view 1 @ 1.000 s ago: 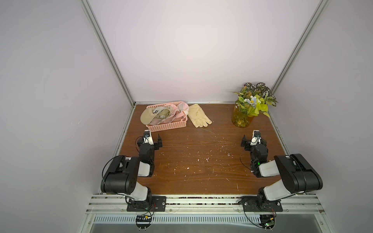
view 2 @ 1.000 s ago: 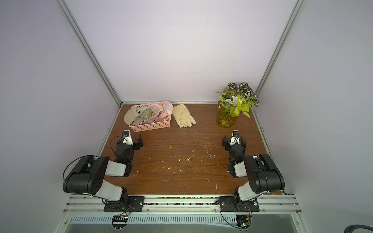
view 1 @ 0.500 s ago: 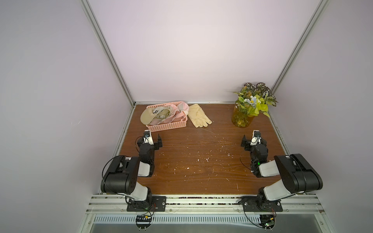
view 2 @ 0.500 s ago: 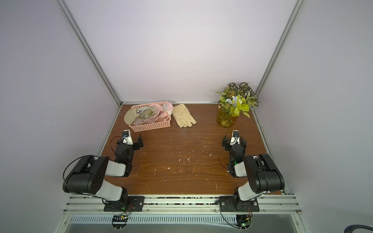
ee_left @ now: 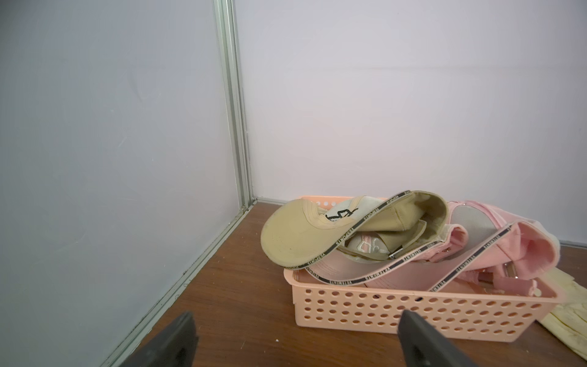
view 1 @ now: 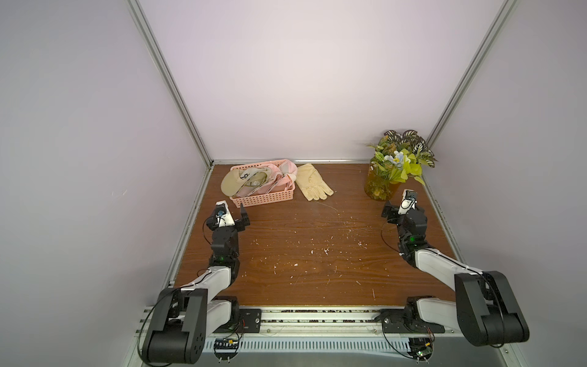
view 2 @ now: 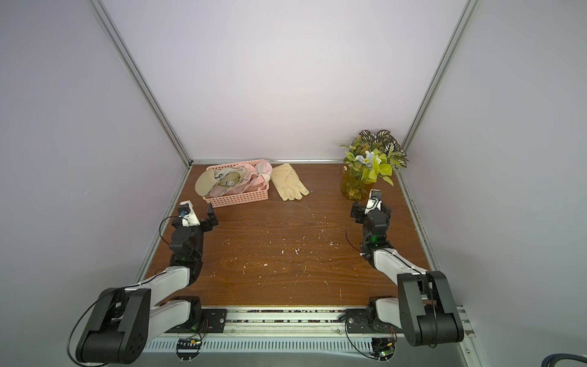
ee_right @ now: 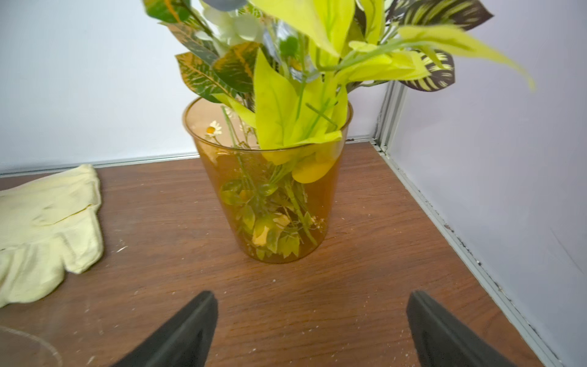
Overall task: Turn the baseball cap inside out
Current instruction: Pick up the baseball cap from the basket.
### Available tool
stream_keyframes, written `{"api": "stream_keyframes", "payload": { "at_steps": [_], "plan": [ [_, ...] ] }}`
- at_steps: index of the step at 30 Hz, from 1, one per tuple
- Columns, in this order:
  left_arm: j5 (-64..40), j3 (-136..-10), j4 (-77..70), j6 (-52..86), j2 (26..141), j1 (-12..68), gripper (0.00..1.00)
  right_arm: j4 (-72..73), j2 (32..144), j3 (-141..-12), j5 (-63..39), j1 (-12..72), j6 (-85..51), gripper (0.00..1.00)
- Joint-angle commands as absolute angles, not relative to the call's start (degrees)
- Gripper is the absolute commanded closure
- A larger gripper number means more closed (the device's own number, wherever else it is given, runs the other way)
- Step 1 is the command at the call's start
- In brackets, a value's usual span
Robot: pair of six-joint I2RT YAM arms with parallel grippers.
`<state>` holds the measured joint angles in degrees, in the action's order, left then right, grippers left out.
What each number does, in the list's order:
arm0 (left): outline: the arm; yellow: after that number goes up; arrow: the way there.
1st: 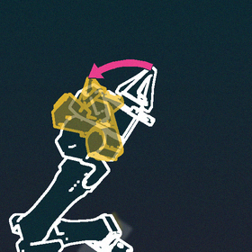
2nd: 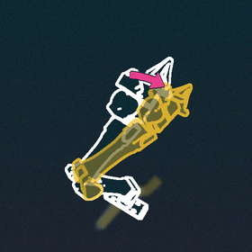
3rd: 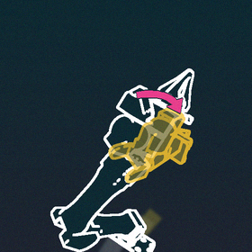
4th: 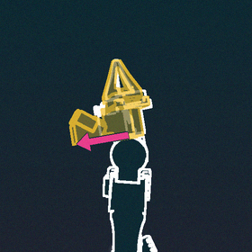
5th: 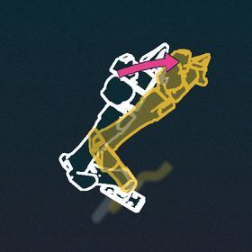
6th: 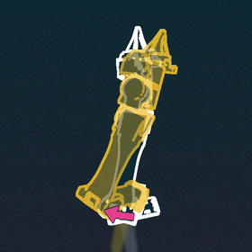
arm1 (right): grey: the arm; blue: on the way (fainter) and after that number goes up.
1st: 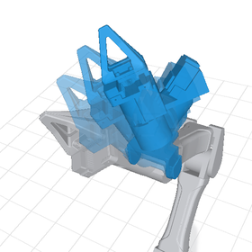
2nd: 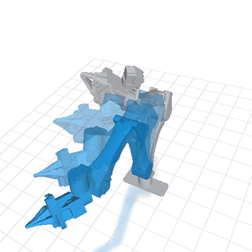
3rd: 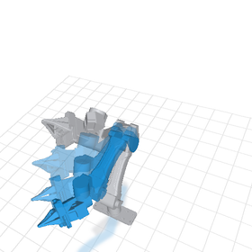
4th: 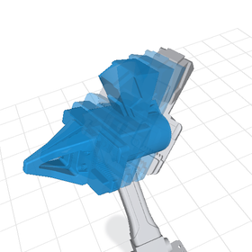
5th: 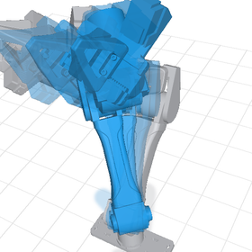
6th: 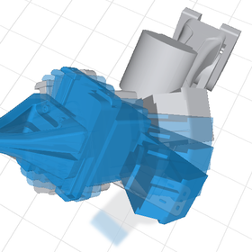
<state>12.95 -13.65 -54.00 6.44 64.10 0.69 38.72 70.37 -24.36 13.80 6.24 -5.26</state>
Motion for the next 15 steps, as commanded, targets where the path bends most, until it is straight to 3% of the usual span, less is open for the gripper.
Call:
{"api": "stream_keyframes", "payload": {
  "at_steps": [1,8,15],
  "plan": [
    [12.8,-23.5,-33.9,10.2,62.7,1.0,0.01,26.3,66.3,-26.1,3.5,6.1,-8.3,0.0],
    [8.2,-47.8,-8.3,3.7,76.9,1.0,0.0,18.7,64.2,-28.0,-10.3,6.5,-8.7,0.0],
    [5.6,-65.6,4.6,-4.4,91.3,1.0,0.11,16.2,63.8,-29.1,-13.9,6.8,-7.2,0.0]
  ]
}}
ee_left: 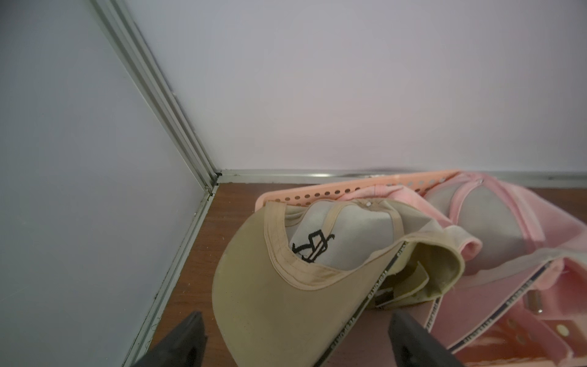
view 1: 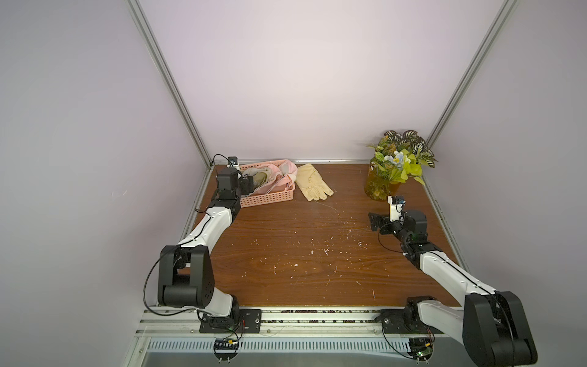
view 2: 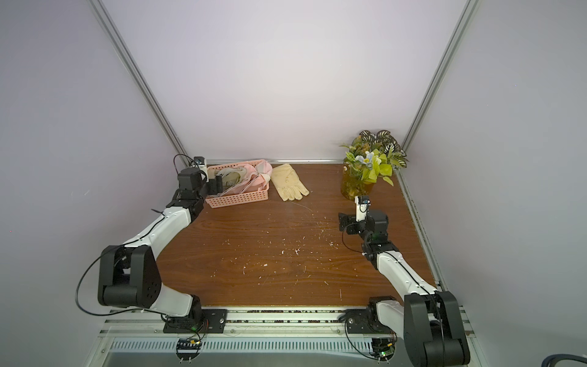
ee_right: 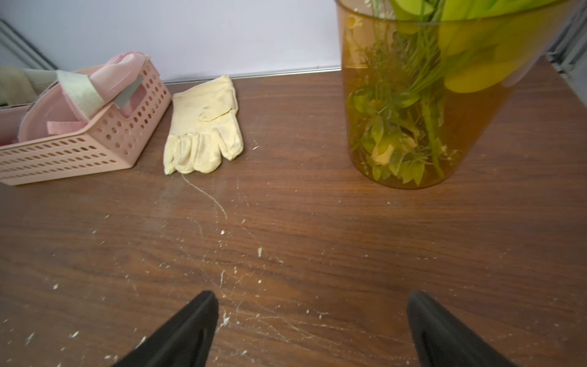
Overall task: Turn the baseball cap inside out
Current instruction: Pick up the baseball cap from the basket.
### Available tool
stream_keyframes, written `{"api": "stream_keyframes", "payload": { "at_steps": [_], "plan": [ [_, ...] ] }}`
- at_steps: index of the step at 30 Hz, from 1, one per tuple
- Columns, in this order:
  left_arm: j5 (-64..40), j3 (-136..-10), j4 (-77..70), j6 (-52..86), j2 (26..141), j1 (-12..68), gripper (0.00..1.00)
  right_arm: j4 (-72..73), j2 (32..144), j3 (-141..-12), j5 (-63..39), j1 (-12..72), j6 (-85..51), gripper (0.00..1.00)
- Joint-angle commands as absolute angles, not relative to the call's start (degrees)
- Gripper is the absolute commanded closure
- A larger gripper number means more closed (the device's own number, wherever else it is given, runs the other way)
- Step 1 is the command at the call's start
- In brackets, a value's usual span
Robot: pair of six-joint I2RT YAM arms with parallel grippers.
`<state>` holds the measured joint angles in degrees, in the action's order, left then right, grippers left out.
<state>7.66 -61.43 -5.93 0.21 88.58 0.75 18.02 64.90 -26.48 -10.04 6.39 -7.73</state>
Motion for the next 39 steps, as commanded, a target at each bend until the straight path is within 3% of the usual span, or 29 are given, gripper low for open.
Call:
{"api": "stream_keyframes", "payload": {
  "at_steps": [1,7,13,18,22,33,39],
  "plan": [
    [5.5,-66.9,4.9,-4.8,92.4,1.0,0.13,16.1,63.8,-29.2,-13.8,6.8,-7.1,0.0],
    [3.7,-74.4,8.6,-6.1,98.9,1.0,0.28,15.9,64.0,-29.4,-13.7,6.8,-7.1,0.0],
    [1.6,-76.8,9.7,-7.4,102.2,1.2,0.65,15.5,64.3,-29.8,-13.2,6.8,-7.1,0.0],
    [4.0,-77.5,9.4,-10.1,101.8,2.7,0.77,14.7,64.2,-30.3,-13.7,6.9,-7.2,0.01],
    [8.2,-78.7,9.1,-11.5,100.4,4.1,0.93,14.0,63.3,-30.6,-13.1,6.9,-7.2,0.0],
    [12.4,-83.4,14.0,-7.9,90.7,8.3,0.96,12.6,58.8,-34.0,-19.2,6.9,-10.1,0.0],
    [3.0,-82.9,18.8,-3.0,85.2,12.1,0.99,11.8,58.0,-37.0,-29.3,8.1,-10.5,0.02]
  ]
}}
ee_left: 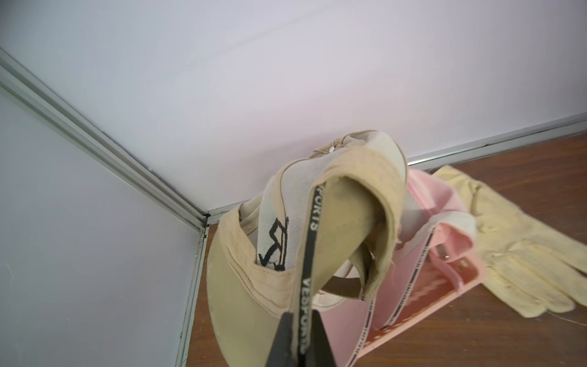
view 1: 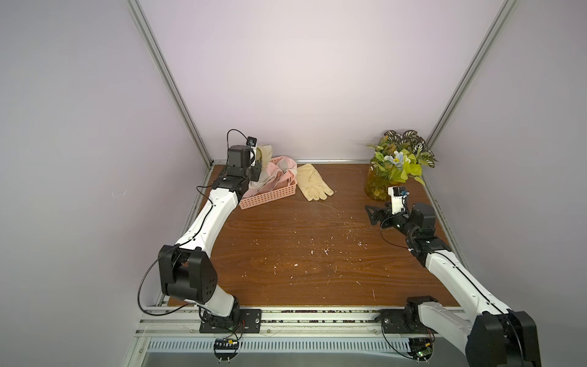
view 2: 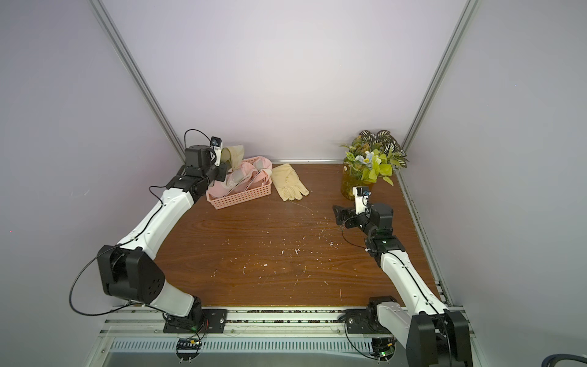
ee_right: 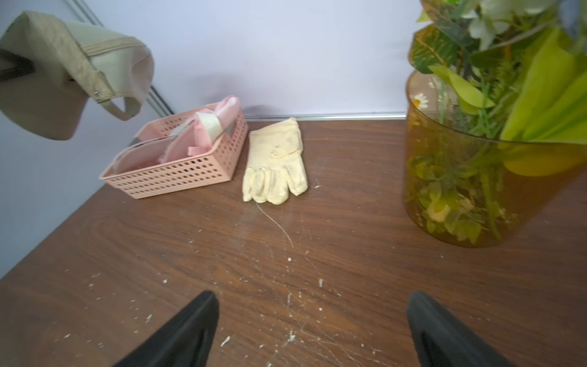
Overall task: Turn the baseball cap inside out
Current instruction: Pick up the baseball cap from the basket, then turn over the baseball cap.
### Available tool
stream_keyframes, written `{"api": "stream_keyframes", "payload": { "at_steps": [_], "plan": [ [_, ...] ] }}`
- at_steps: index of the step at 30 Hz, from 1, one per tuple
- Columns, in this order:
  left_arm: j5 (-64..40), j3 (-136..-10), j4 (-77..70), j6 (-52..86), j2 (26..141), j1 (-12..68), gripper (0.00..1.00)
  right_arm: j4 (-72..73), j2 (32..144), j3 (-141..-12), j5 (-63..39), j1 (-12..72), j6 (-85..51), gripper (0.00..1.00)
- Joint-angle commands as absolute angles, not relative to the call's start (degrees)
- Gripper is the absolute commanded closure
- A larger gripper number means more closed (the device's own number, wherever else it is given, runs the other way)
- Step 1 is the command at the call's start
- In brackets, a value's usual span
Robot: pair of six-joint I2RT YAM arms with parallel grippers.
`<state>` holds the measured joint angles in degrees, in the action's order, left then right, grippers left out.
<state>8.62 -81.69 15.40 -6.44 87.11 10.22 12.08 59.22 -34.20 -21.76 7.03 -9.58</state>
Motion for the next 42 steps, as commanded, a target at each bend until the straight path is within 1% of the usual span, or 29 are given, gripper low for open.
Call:
{"api": "stream_keyframes", "payload": {
  "at_steps": [1,4,7,11,15,18,25,31,36,39,41,42],
  "plan": [
    [0.5,-82.6,19.1,-2.0,84.4,13.1,0.99,11.9,57.8,-37.5,-30.8,8.7,-10.1,0.02],
    [-7.8,-81.1,19.1,0.7,82.5,16.4,0.99,13.9,57.2,-37.9,-32.6,11.5,-8.7,0.02],
    [-14.2,-80.1,19.0,3.8,82.0,20.6,0.99,15.0,57.2,-38.3,-32.1,14.9,-6.3,0.02],
    [-22.1,-79.2,20.3,4.6,82.9,25.9,0.99,14.3,57.1,-39.7,-31.4,20.1,-2.4,0.02],
    [-24.6,-78.1,21.6,5.5,84.8,29.5,0.99,13.8,56.3,-39.9,-26.8,23.7,-0.9,0.02],
    [-26.3,-77.0,21.7,6.4,86.1,31.5,1.0,13.4,55.6,-39.4,-22.9,24.9,-0.1,0.01],
    [-30.0,-76.4,21.8,6.3,88.5,35.3,1.0,11.9,56.4,-38.5,-18.5,26.2,2.4,0.01],
    [-33.6,-76.5,22.6,4.9,89.7,37.1,1.0,11.8,57.9,-38.3,-13.7,27.1,3.6,0.01],
    [-37.0,-76.3,22.8,4.3,90.0,37.2,1.0,10.6,59.3,-38.2,-12.9,27.5,5.2,0.02],
    [-39.1,-76.5,22.8,3.8,89.7,37.3,1.0,10.5,60.3,-37.9,-14.0,27.6,5.4,0.07],
    [-40.1,-76.6,22.8,3.5,89.7,37.3,1.0,10.5,61.1,-38.0,-15.4,27.7,5.2,0.16],
    [-40.5,-76.5,22.8,3.5,89.7,37.3,1.0,10.5,61.6,-38.0,-16.0,27.7,4.9,0.24]
  ]
}}
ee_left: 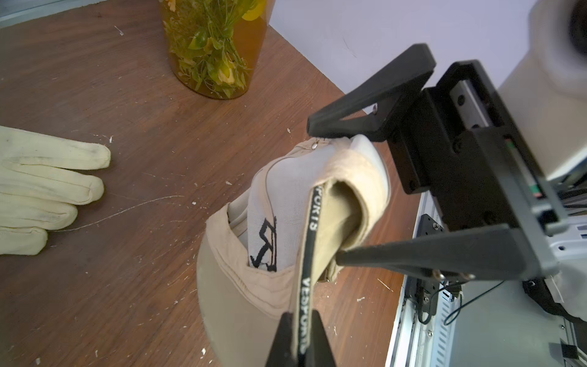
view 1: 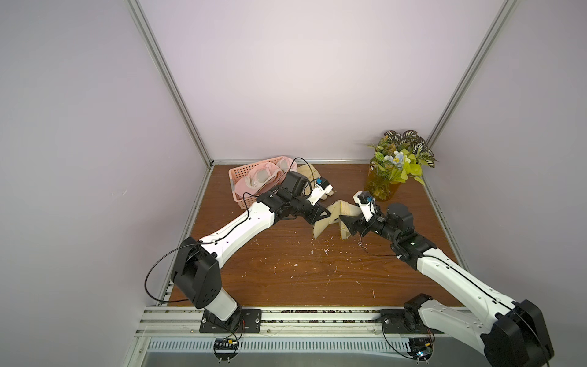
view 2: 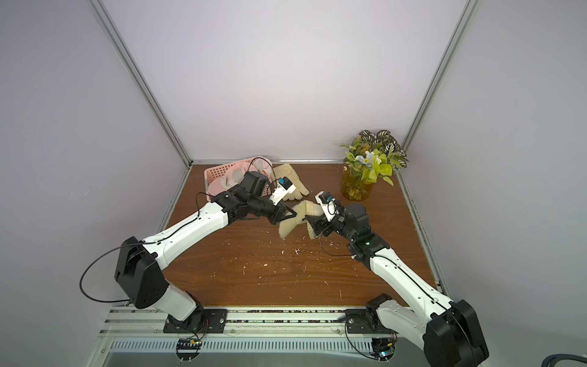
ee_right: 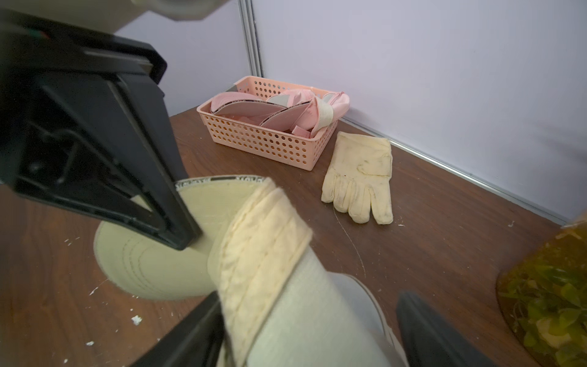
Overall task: Turn the baseball cap inside out
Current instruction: Turn over the baseball cap.
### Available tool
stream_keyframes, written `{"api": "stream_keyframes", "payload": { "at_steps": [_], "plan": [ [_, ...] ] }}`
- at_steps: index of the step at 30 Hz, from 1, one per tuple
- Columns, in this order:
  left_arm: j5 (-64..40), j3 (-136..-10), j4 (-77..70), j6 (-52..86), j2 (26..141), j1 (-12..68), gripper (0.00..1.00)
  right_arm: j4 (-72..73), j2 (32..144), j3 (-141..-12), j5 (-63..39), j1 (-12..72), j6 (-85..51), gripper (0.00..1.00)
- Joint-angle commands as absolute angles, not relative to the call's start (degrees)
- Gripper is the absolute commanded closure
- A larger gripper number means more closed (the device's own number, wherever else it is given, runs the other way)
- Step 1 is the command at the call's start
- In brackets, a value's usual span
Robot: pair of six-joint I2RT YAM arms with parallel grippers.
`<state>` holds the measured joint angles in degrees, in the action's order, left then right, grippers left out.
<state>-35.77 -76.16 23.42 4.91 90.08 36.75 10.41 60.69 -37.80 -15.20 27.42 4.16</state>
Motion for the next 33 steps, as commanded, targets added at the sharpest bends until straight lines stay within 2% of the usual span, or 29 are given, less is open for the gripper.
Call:
{"api": "stream_keyframes", "payload": {
  "at_steps": [1,4,5,7,8,11,14,17,20,25,30,33],
  "plan": [
    [-40.5,-76.5,22.7,3.5,89.7,37.2,1.0,10.5,62.0,-38.1,-16.2,27.8,4.4,0.35],
    [-39.6,-75.2,20.3,4.9,89.3,37.3,0.98,10.8,62.4,-38.6,-16.6,27.9,2.0,0.67],
    [-39.3,-74.2,18.6,5.8,89.1,37.3,0.9,11.1,62.4,-38.7,-16.8,27.9,1.0,0.78],
    [-38.4,-72.4,15.0,7.4,88.3,37.3,0.78,11.5,62.1,-38.7,-15.9,27.9,-1.3,0.93],
    [-37.9,-71.4,13.2,8.3,87.9,37.2,0.65,11.5,61.8,-38.8,-15.4,27.9,-3.0,0.98],
    [-35.0,-68.2,9.2,9.6,86.6,37.1,0.39,11.4,61.0,-39.3,-14.8,27.7,-7.6,1.0],
    [-30.3,-63.7,5.2,10.7,84.5,37.2,0.23,11.5,59.9,-39.6,-16.0,27.7,-11.1,1.0],
    [-27.7,-57.3,-2.5,12.0,80.9,37.2,0.15,10.9,59.3,-40.4,-17.8,27.8,-12.8,1.0],
    [-24.4,-50.6,-11.0,13.7,77.2,37.1,0.11,9.1,59.5,-41.5,-20.7,27.8,-13.6,1.0],
    [-23.6,-41.9,-22.2,15.2,73.0,37.0,0.14,7.1,60.1,-42.7,-24.2,27.8,-14.6,1.0],
    [-25.7,-38.0,-27.6,15.3,72.6,37.0,0.28,7.0,60.6,-43.2,-27.1,27.8,-15.8,1.0],
    [-25.9,-36.6,-29.1,15.3,73.2,37.0,0.42,7.0,61.0,-43.4,-28.1,27.8,-16.3,1.0]
  ]
}}
